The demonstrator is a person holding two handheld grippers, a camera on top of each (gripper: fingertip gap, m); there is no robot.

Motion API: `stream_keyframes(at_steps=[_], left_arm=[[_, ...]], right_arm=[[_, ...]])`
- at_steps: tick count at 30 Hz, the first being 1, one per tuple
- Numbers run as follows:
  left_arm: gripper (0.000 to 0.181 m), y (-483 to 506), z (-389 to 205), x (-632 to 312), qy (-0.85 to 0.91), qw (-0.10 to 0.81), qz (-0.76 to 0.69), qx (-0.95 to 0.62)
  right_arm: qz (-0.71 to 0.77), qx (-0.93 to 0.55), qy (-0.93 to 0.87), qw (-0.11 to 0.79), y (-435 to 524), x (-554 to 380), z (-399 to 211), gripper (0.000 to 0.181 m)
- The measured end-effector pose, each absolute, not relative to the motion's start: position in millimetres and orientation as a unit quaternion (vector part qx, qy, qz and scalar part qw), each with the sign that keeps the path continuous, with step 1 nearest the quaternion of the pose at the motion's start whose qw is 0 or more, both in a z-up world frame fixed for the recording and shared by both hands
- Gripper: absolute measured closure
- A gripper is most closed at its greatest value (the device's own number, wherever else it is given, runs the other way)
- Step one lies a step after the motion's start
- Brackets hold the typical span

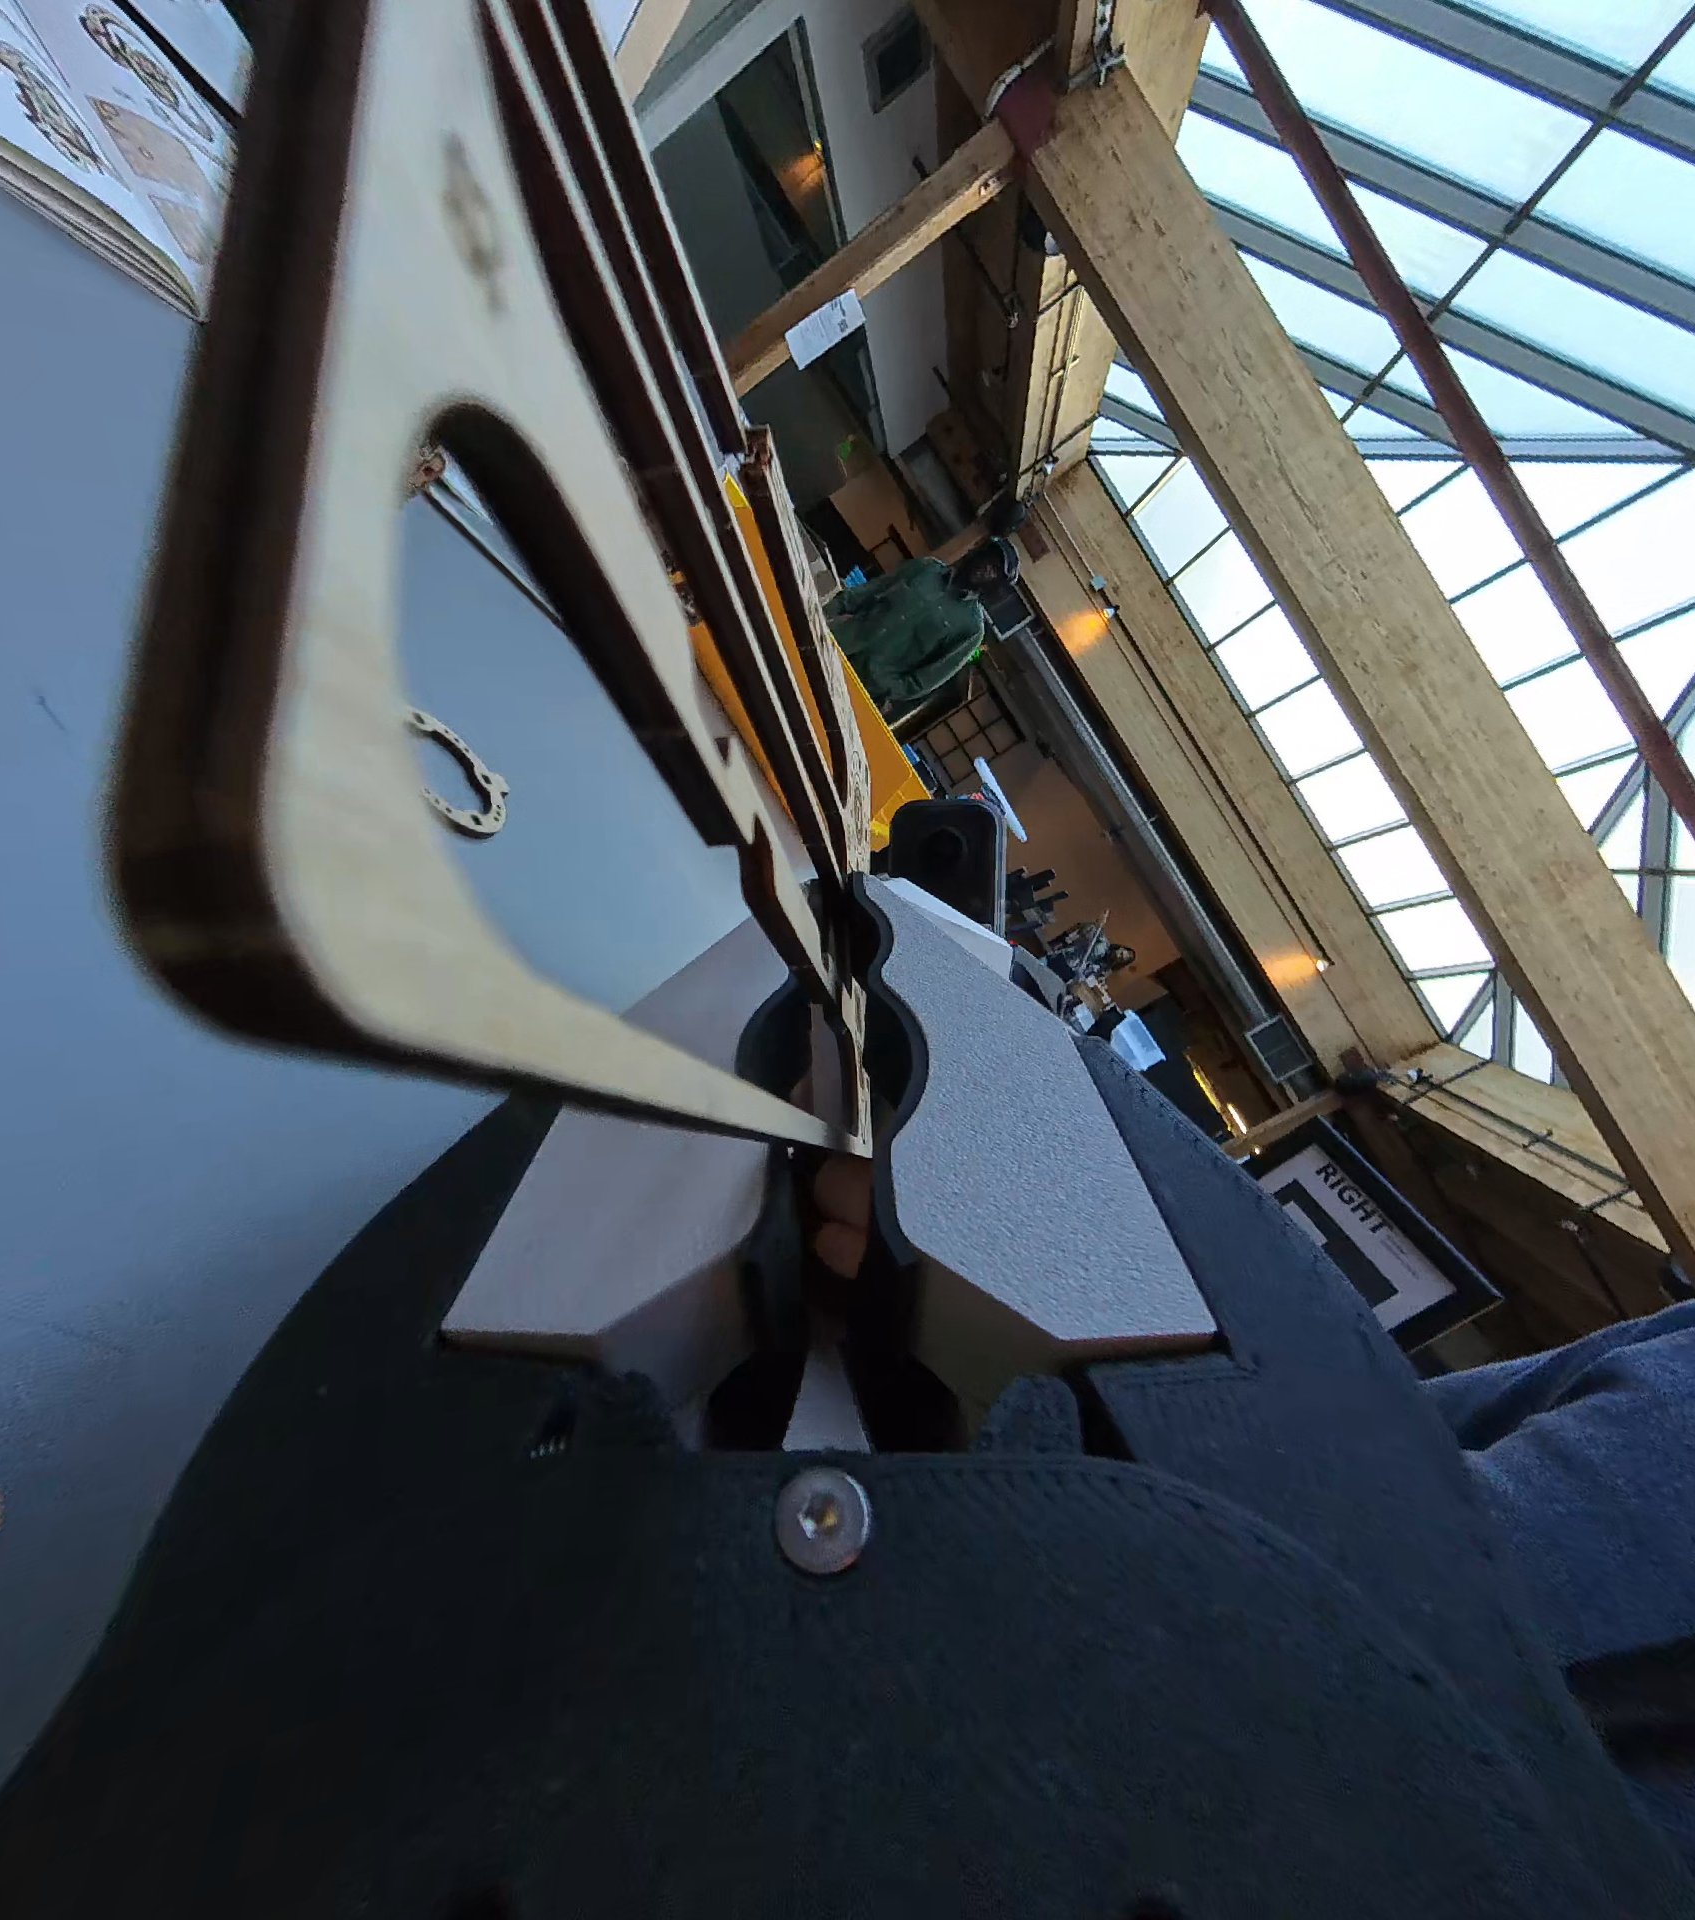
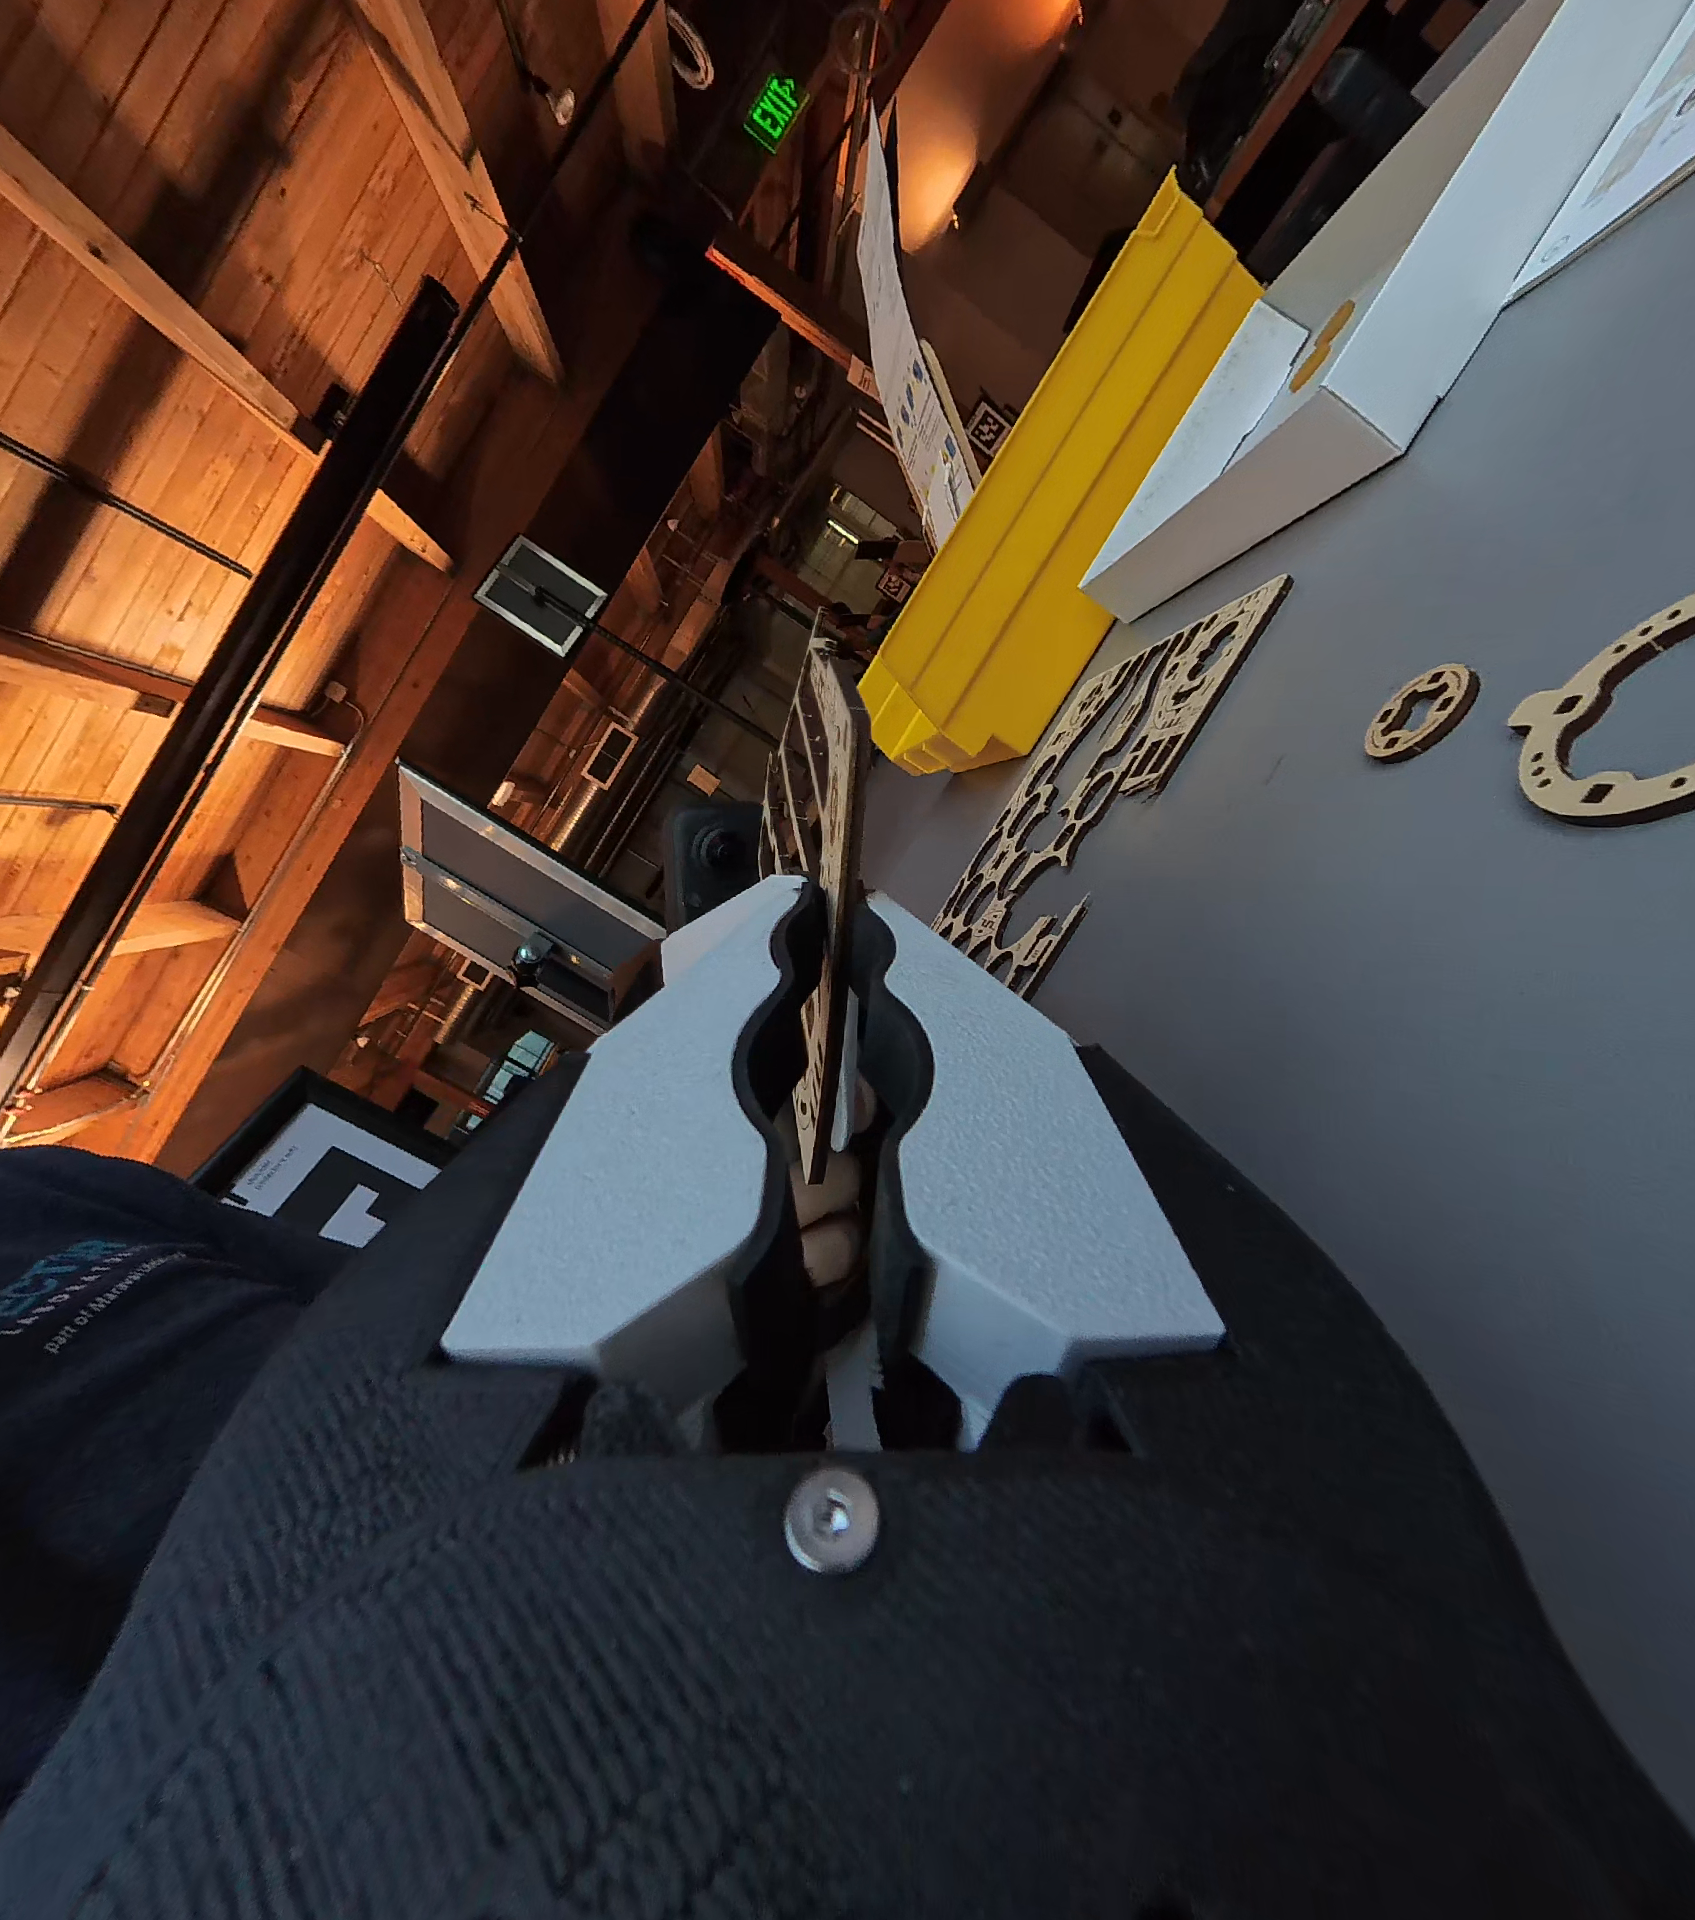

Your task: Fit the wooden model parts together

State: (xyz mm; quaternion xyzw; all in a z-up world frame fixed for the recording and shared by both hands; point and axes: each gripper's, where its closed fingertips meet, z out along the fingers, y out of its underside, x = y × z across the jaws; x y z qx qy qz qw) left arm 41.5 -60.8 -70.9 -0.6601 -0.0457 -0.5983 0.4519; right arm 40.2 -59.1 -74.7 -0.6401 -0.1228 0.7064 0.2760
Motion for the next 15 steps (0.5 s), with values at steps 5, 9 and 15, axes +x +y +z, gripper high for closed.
stream_keyframes(at_steps=[5,9,15], left_arm=[[0.181,-60.7,-72.7,40.3,-0.043,0.458,-0.587,-0.666],[0.181,-60.1,-75.3,39.7,-0.047,0.457,-0.584,-0.669],[0.181,-59.3,-78.8,38.7,-0.056,0.455,-0.581,-0.673]], right_arm=[[0.700,-0.646,-0.126,0.277,-59.1,39.1,-77.0,0.179],[0.692,-0.654,-0.125,0.278,-58.4,38.4,-79.8,0.179],[0.677,-0.666,-0.130,0.286,-57.4,37.7,-83.5,0.178]])
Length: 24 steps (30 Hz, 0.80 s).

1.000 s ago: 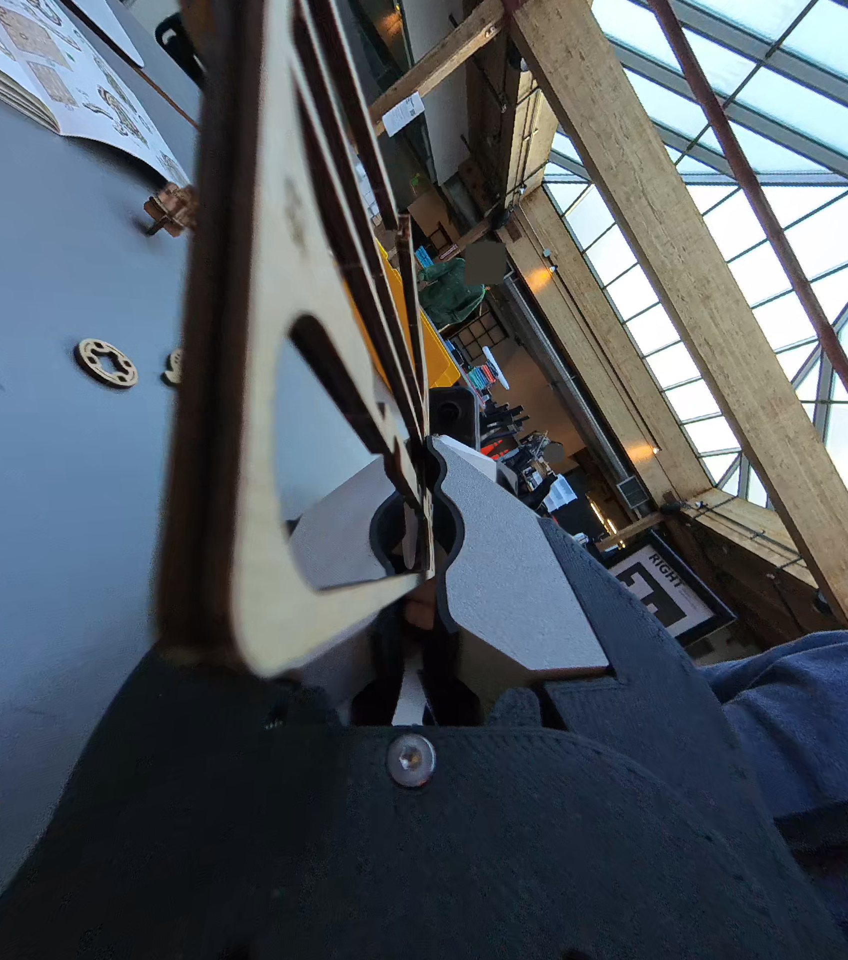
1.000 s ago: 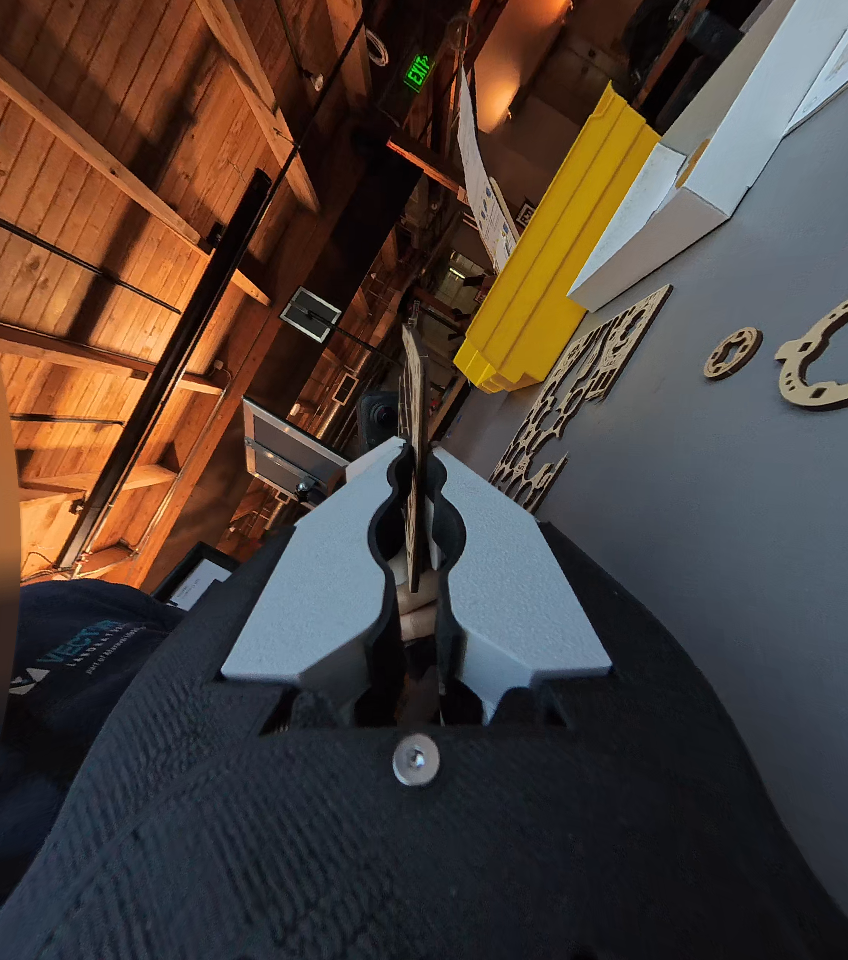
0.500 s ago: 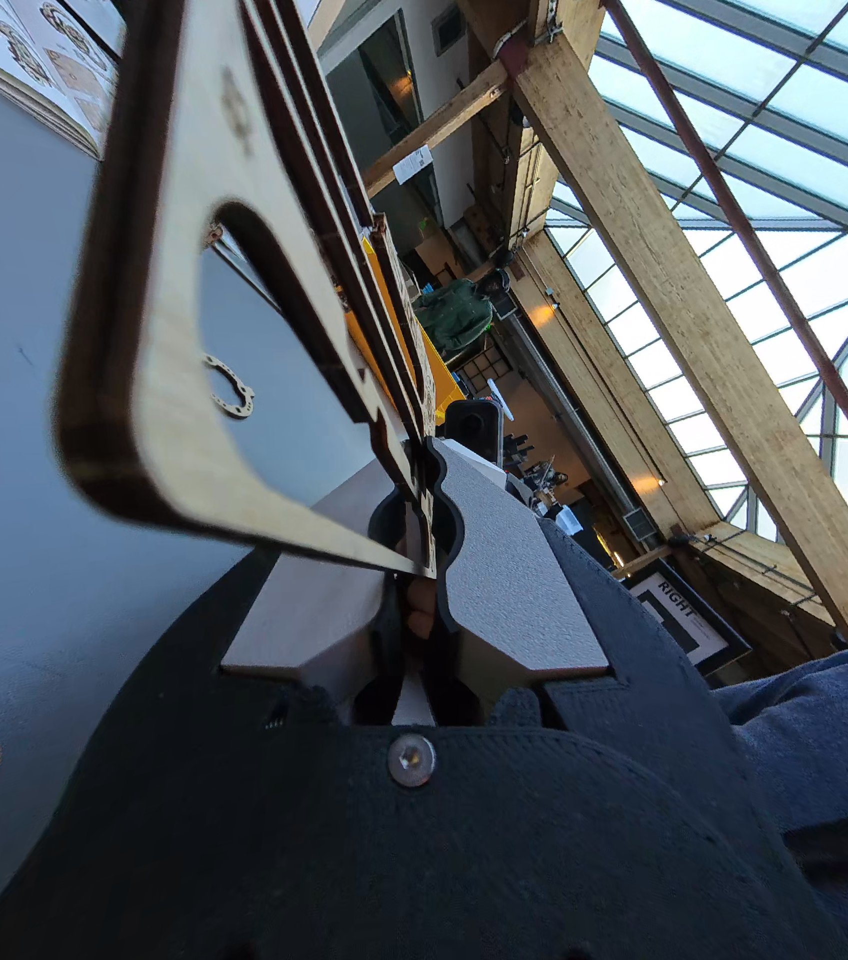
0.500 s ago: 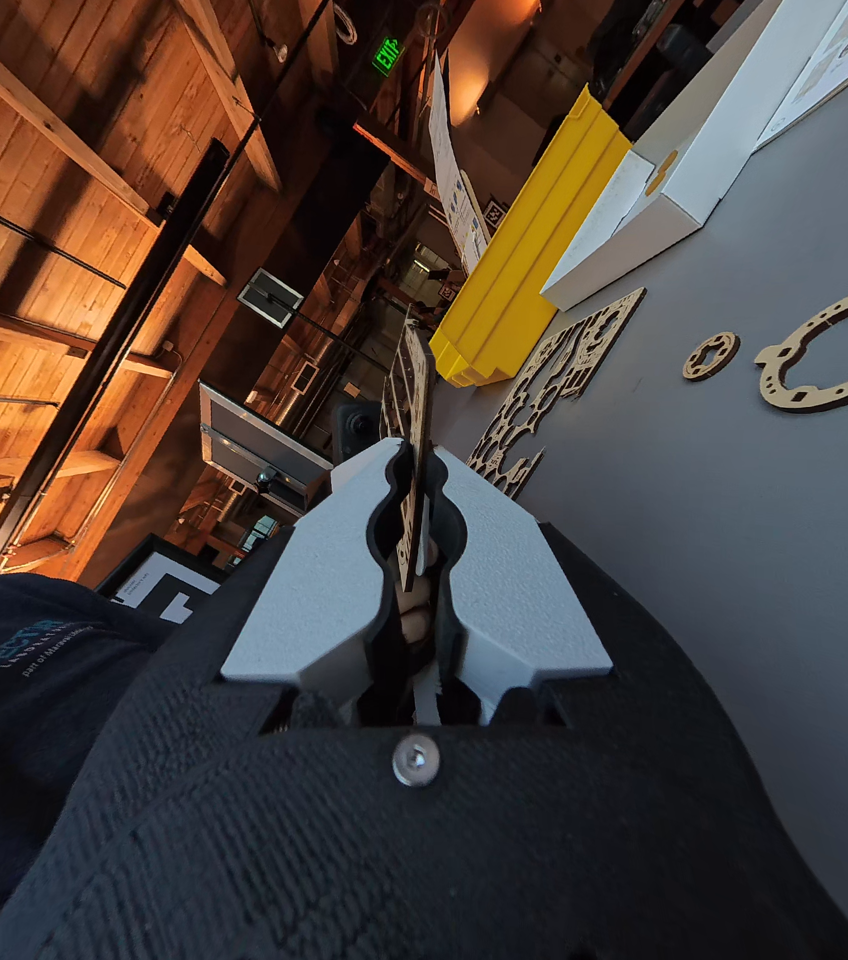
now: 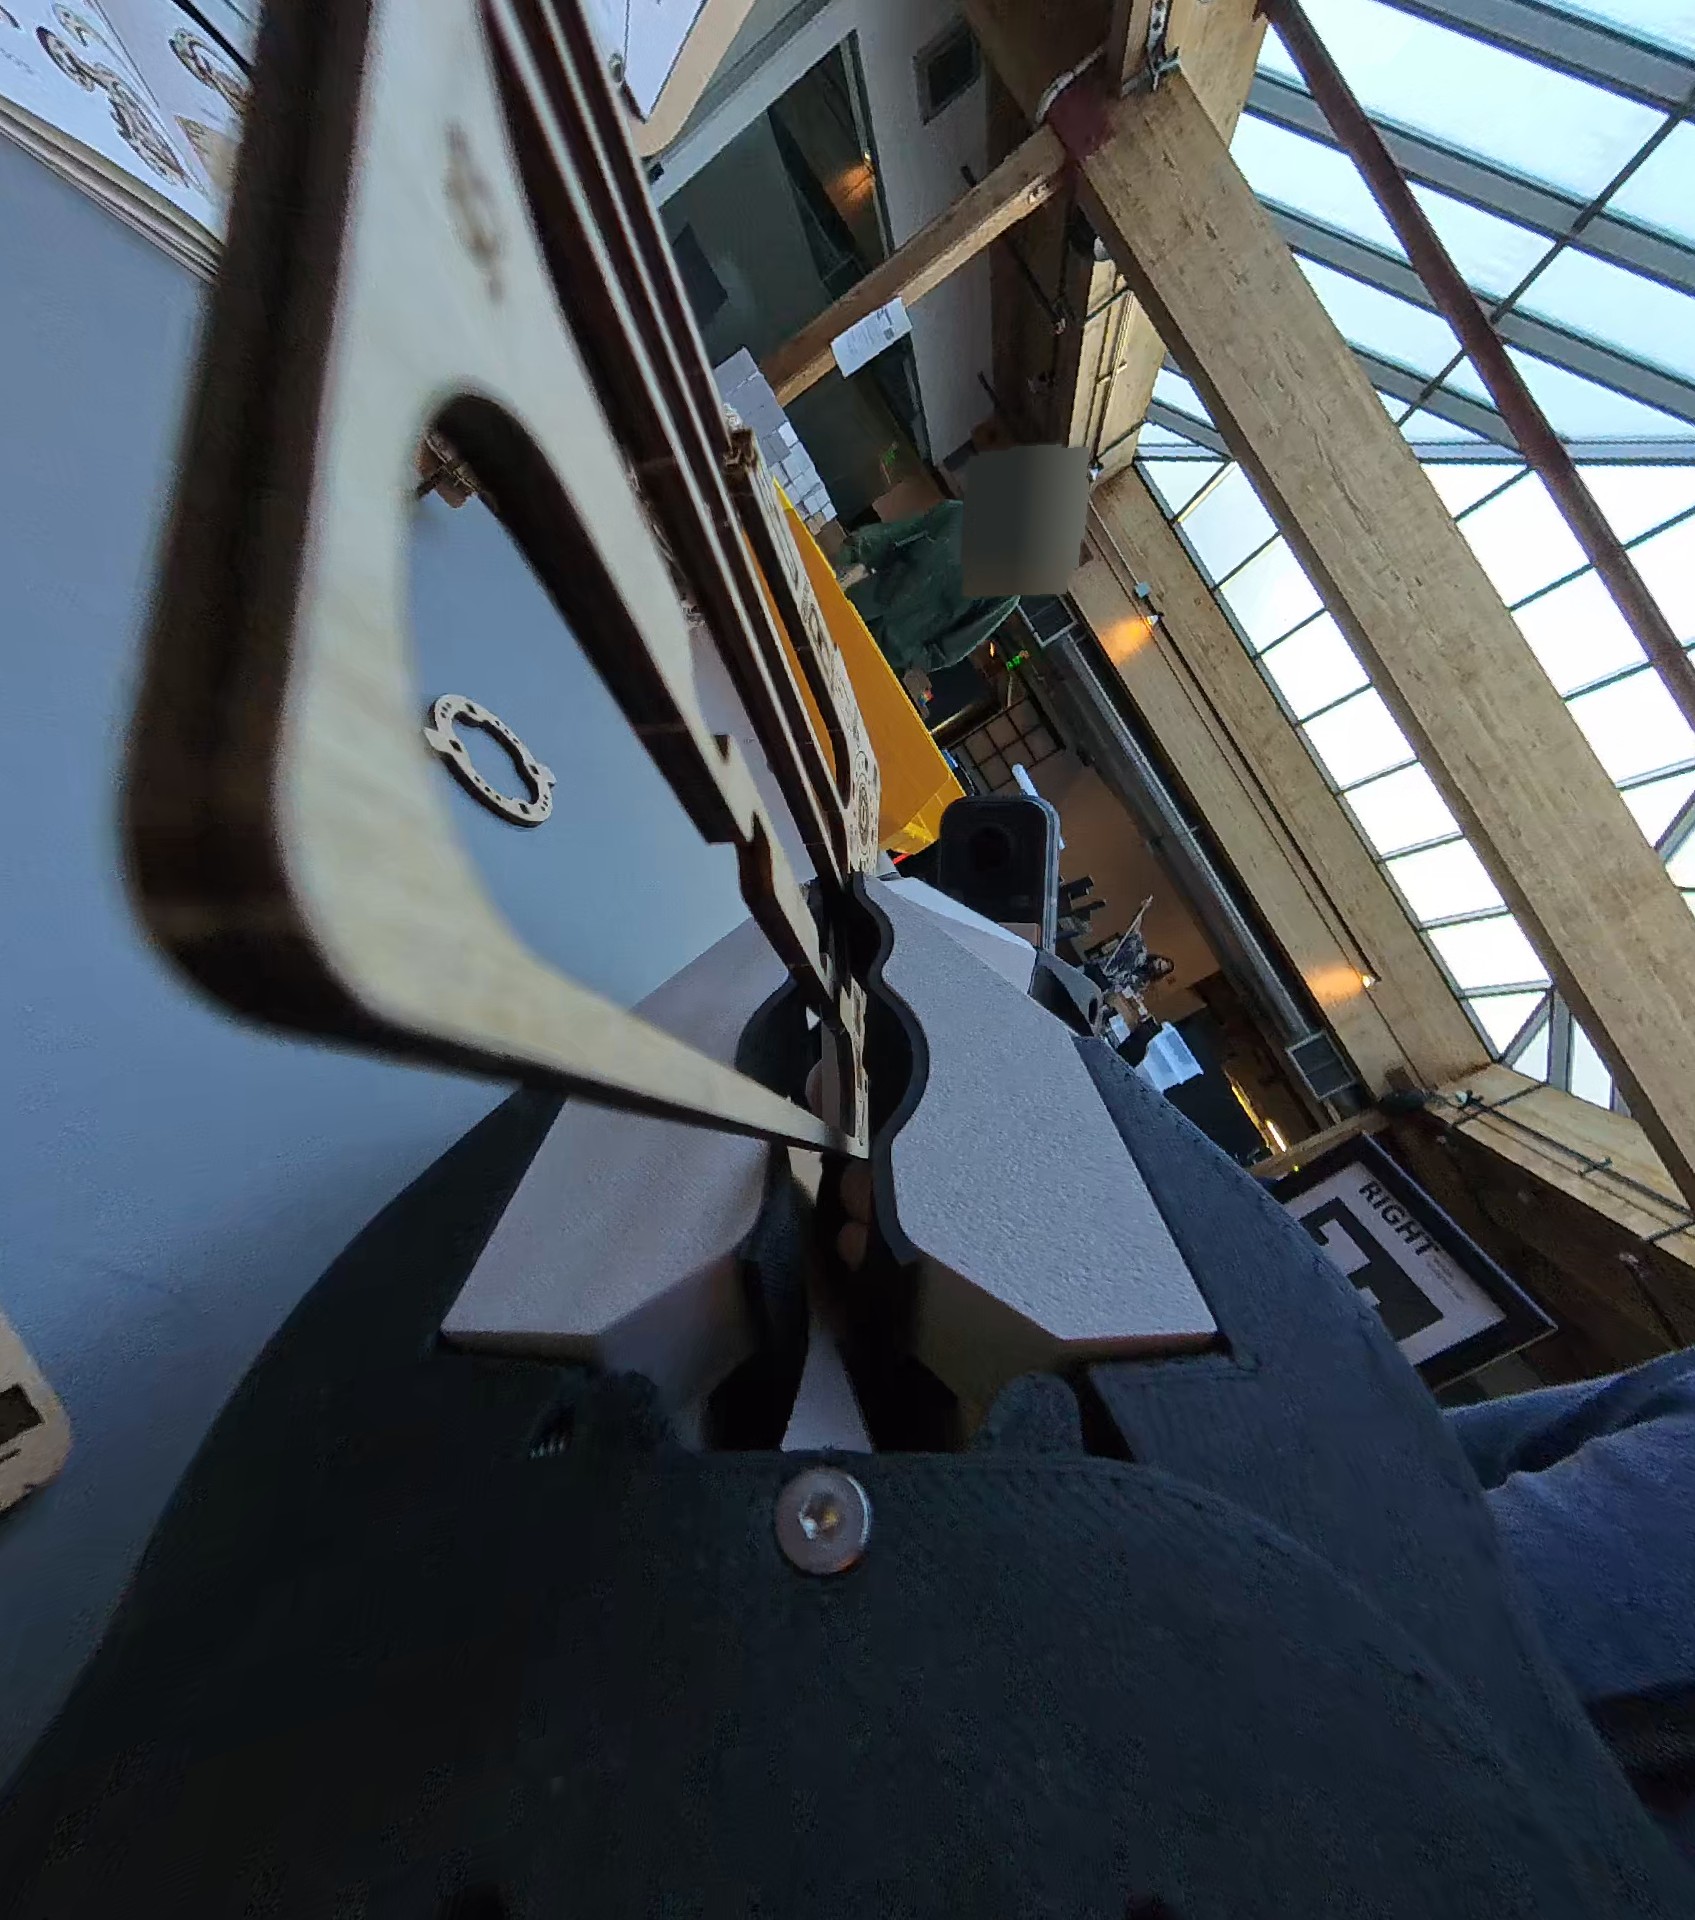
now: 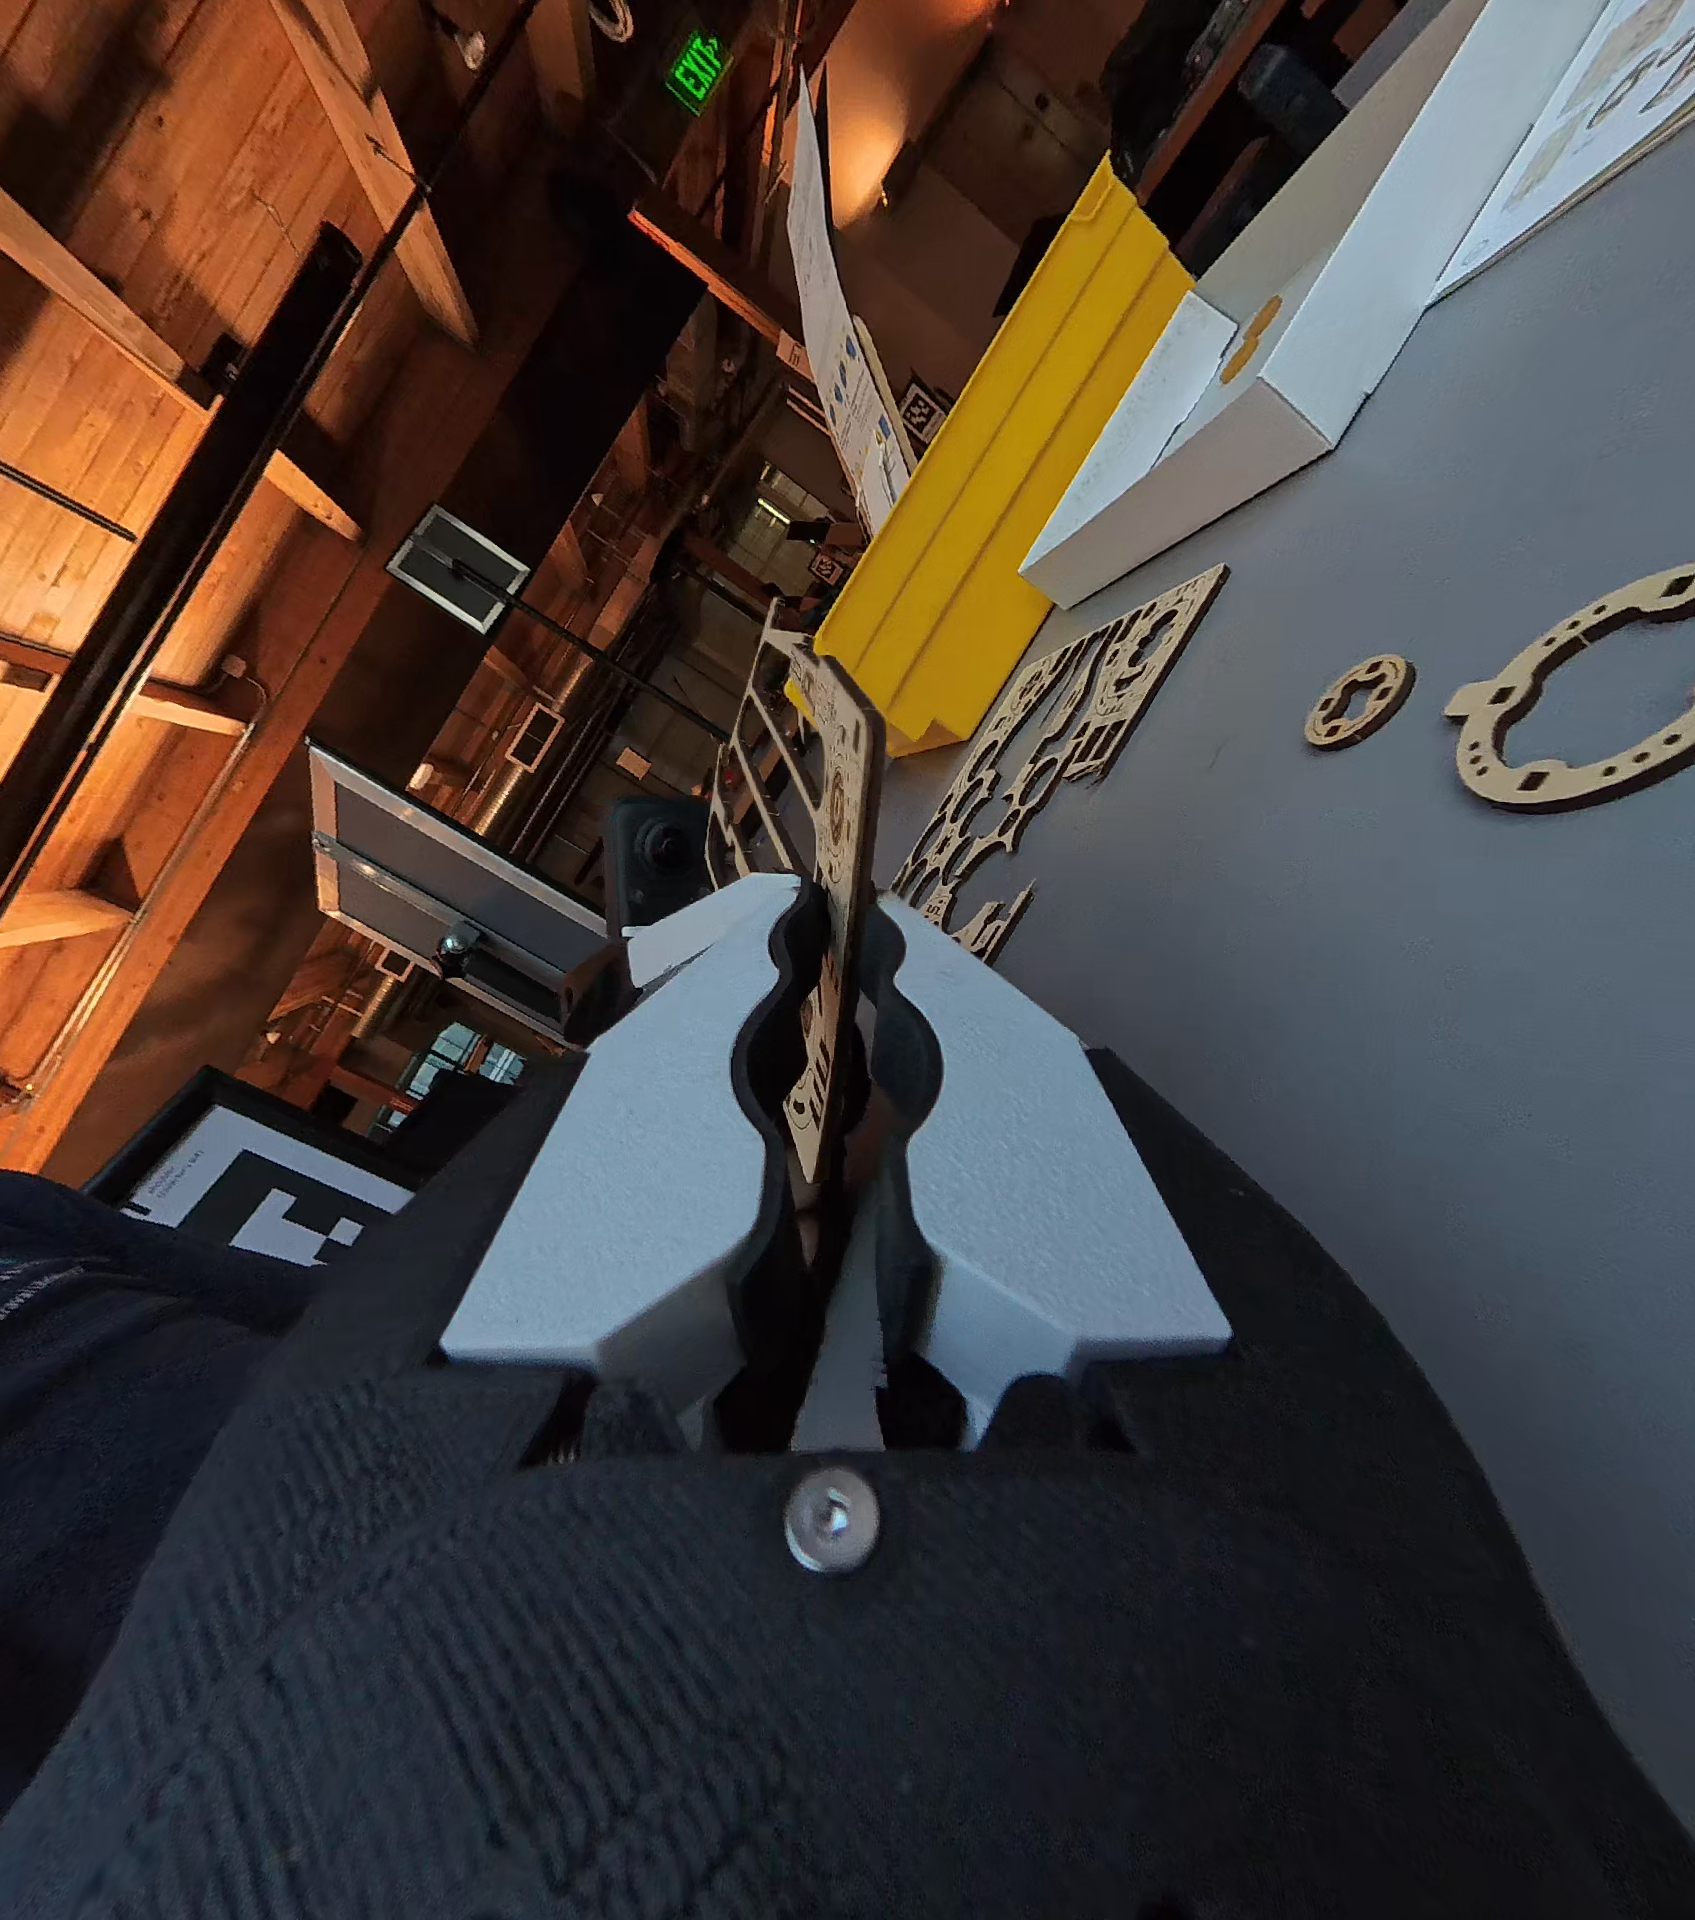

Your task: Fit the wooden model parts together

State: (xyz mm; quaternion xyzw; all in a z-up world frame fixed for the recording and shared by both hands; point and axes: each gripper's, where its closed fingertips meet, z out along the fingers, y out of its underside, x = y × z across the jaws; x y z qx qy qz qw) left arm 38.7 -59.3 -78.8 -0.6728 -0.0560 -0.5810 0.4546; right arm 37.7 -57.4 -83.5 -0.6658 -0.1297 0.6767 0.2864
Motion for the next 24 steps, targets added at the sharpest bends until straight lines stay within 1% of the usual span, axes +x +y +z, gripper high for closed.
stream_keyframes(at_steps=[4,7,8,9,10,11,13,16,22,23,24], left_arm=[[0.181,-60.2,-78.2,39.6,-0.042,0.469,-0.565,-0.677],[0.181,-58.4,-76.7,40.4,-0.035,0.472,-0.569,-0.673],[0.181,-58.0,-75.3,40.9,-0.027,0.480,-0.564,-0.672],[0.181,-56.8,-75.6,40.3,-0.029,0.483,-0.560,-0.673],[0.180,-54.7,-76.7,37.4,-0.042,0.482,-0.561,-0.671],[0.180,-53.2,-76.0,33.7,-0.055,0.481,-0.569,-0.664],[0.180,-52.0,-74.7,28.0,-0.072,0.474,-0.588,-0.651],[0.179,-52.5,-74.0,25.9,-0.078,0.473,-0.594,-0.646],[0.180,-53.2,-75.3,28.3,-0.071,0.472,-0.590,-0.651],[0.180,-53.2,-75.8,28.7,-0.069,0.474,-0.586,-0.654],[0.181,-53.1,-76.4,28.7,-0.068,0.476,-0.581,-0.657]], right_arm=[[0.656,-0.677,-0.135,0.304,-55.8,38.0,-86.5,0.179],[0.679,-0.668,-0.124,0.278,-54.7,38.6,-85.0,0.177],[0.684,-0.660,-0.126,0.285,-53.9,39.4,-82.1,0.177],[0.683,-0.658,-0.126,0.290,-53.3,40.6,-81.2,0.170],[0.689,-0.650,-0.129,0.293,-54.2,42.6,-77.8,0.153],[0.690,-0.647,-0.127,0.300,-53.6,46.1,-76.3,0.150],[0.673,-0.663,-0.113,0.309,-48.0,54.5,-81.5,0.157],[0.667,-0.674,-0.111,0.298,-46.0,59.3,-85.7,0.162],[0.656,-0.682,-0.146,0.290,-52.4,47.9,-87.8,0.164],[0.652,-0.684,-0.149,0.293,-52.3,46.6,-88.4,0.171],[0.652,-0.683,-0.148,0.294,-52.2,45.8,-88.0,0.175]])
